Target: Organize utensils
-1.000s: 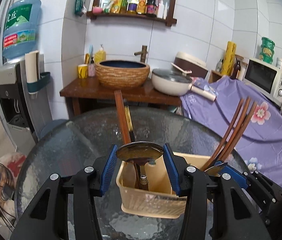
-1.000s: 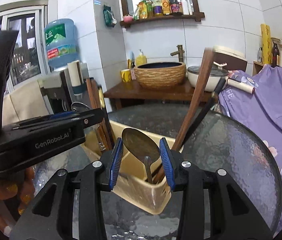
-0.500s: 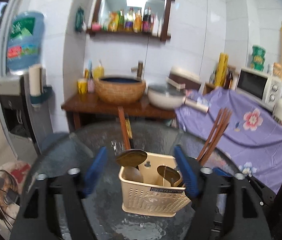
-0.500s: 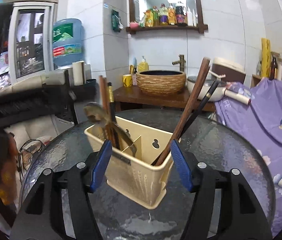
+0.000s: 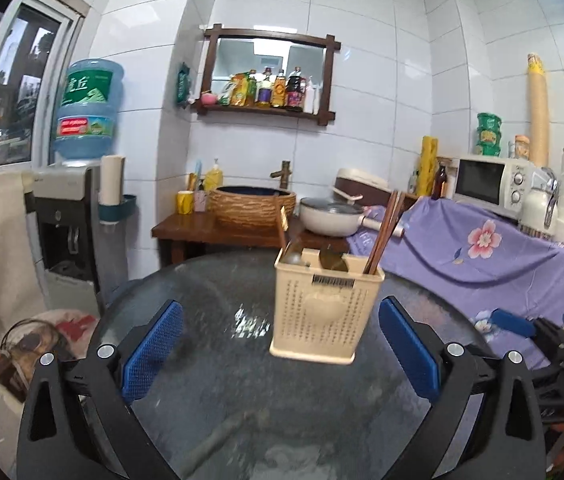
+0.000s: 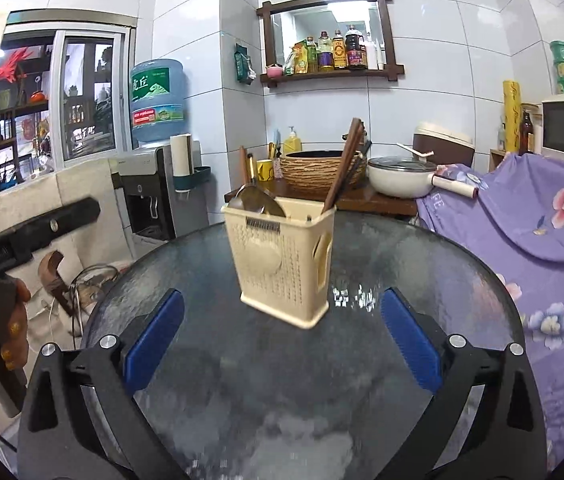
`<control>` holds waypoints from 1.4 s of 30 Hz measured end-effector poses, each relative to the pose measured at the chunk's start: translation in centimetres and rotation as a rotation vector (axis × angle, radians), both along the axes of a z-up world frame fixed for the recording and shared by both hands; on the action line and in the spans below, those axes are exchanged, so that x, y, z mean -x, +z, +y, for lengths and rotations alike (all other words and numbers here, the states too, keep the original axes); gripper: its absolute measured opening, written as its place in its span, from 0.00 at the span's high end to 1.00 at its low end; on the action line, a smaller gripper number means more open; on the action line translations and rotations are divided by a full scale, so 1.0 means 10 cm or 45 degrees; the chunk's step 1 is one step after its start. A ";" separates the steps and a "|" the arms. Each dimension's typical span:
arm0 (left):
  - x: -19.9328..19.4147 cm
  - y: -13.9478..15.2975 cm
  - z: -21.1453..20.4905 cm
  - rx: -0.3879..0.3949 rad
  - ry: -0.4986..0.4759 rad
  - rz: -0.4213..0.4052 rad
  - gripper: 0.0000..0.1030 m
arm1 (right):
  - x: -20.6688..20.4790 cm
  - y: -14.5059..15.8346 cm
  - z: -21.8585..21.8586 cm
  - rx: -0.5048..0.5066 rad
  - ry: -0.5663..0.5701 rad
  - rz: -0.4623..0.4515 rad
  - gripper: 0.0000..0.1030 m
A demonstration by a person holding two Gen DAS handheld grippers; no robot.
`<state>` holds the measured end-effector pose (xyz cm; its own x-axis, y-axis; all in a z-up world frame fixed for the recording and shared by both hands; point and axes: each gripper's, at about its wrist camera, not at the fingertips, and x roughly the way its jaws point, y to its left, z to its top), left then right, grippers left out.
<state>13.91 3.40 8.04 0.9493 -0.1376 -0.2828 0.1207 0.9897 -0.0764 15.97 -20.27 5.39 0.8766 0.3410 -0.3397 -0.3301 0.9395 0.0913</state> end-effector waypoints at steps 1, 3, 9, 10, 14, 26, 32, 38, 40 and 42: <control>0.05 -0.05 0.00 -0.007 0.005 0.012 0.07 | 0.08 -0.03 0.01 0.016 -0.005 -0.005 0.06; 0.20 -0.17 -0.01 -0.014 0.025 0.035 0.07 | 0.26 -0.11 0.03 0.050 -0.024 -0.032 0.06; 0.63 -0.36 -0.06 -0.029 0.050 0.015 0.07 | 0.78 -0.23 0.02 0.042 -0.053 -0.083 0.06; 0.69 -0.38 -0.08 -0.048 0.050 0.011 0.07 | 0.83 -0.25 0.00 0.034 -0.053 -0.076 0.06; 0.88 -0.47 -0.14 -0.122 0.056 0.011 0.07 | 1.02 -0.29 -0.07 0.016 -0.058 -0.060 0.06; 1.00 -0.58 -0.10 -0.084 0.060 0.031 0.06 | 1.24 -0.31 -0.14 0.032 -0.084 -0.083 0.06; 1.05 -0.57 -0.13 -0.081 0.048 0.003 0.07 | 1.22 -0.30 -0.11 0.022 -0.065 -0.082 0.06; 1.06 -0.56 -0.13 -0.074 0.044 -0.013 0.06 | 1.21 -0.31 -0.11 0.026 -0.065 -0.079 0.06; 1.06 -0.56 -0.13 -0.076 0.042 -0.013 0.06 | 1.21 -0.31 -0.11 0.029 -0.065 -0.076 0.06; 1.06 -0.56 -0.13 -0.075 0.044 -0.013 0.06 | 1.20 -0.31 -0.12 0.029 -0.064 -0.073 0.06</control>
